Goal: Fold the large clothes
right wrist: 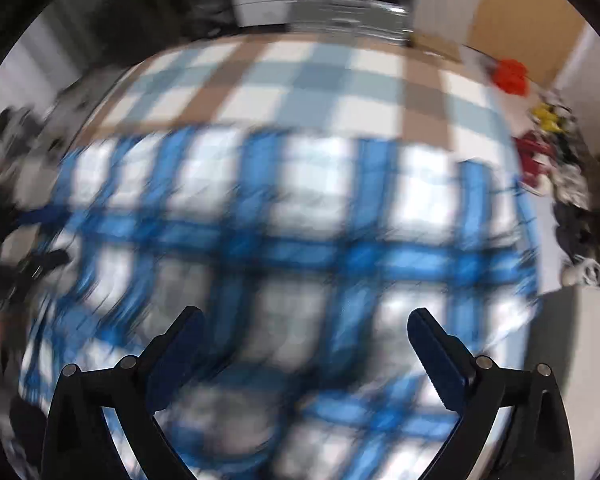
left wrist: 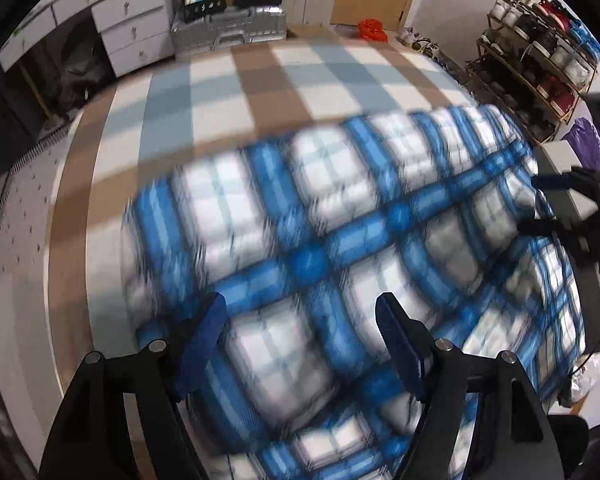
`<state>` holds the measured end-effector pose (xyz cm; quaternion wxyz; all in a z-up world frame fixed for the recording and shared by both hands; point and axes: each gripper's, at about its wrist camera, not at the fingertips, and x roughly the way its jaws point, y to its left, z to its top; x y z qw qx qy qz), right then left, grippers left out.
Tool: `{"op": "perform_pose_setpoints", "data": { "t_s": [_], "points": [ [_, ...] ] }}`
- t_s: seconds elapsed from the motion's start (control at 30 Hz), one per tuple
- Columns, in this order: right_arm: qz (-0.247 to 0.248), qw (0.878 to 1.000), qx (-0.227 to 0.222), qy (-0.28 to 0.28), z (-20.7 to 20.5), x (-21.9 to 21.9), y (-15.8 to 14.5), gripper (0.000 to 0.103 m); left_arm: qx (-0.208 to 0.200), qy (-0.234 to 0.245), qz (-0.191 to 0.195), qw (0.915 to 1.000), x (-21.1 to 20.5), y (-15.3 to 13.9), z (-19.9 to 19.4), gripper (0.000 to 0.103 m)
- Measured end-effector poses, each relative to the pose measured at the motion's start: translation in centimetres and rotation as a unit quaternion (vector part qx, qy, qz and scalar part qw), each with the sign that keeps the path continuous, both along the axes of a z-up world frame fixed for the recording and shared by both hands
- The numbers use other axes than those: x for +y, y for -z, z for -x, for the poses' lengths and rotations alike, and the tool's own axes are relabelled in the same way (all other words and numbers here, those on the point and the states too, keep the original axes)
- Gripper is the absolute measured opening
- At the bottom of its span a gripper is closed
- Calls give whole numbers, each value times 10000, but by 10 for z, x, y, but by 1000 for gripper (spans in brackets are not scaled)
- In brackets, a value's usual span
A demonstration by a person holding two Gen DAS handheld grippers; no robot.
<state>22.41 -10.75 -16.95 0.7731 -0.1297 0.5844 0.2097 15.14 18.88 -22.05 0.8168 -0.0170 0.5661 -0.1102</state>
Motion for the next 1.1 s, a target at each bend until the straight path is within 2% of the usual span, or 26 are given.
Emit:
{"op": "perform_pose_setpoints", "data": {
  "t_s": [0.03,0.1,0.17,0.2,0.33,0.43,0.53,0.63,0.7,0.8,0.87,0.93,0.97,1.0,1.1],
  "points": [
    [43,9998,85,-193,15,9,7,102,104,-70,8,9999,-15,2,-8,73],
    [535,9972,191,-485,34,22,33,102,327,-276,-27,9991,-10,16,3,73],
    [969,9938,199,-503,52,29,57,103,224,-376,-22,9990,-7,29,10,73],
    [721,9970,-55,-266,56,21,52,103,36,-371,-69,9993,-8,29,15,73],
    [448,9982,221,343,64,0,45,103,-57,-391,-421,9983,-14,21,28,73],
    [-137,9979,102,629,87,-24,17,103,-146,-558,72,9983,2,-3,52,73],
    [-1068,9881,393,1037,117,-54,-2,103,-11,-836,371,9958,24,-13,84,73],
    [-2209,9661,704,1138,151,-66,-12,103,34,-1116,552,9922,42,-10,119,73],
    [-3045,9459,639,920,177,-64,-20,103,77,-1309,561,9898,51,-10,143,73],
    [-3747,9258,314,387,209,-51,-28,103,75,-1426,473,9886,55,-2,169,74],
    [-4010,9159,114,122,223,-41,-24,103,295,-1450,366,9883,58,12,175,74],
    [-4205,9073,35,29,233,-34,-14,103,460,-1460,455,9872,62,22,187,74],
    [-4154,9096,65,96,234,-36,-9,103,553,-1477,494,9863,63,28,187,74],
    [-3903,9203,199,187,233,-29,-6,103,582,-1544,555,9847,63,30,187,74],
    [-3854,9227,84,-29,242,-18,-2,103,421,-1558,686,9845,61,25,183,74]
  ]
}}
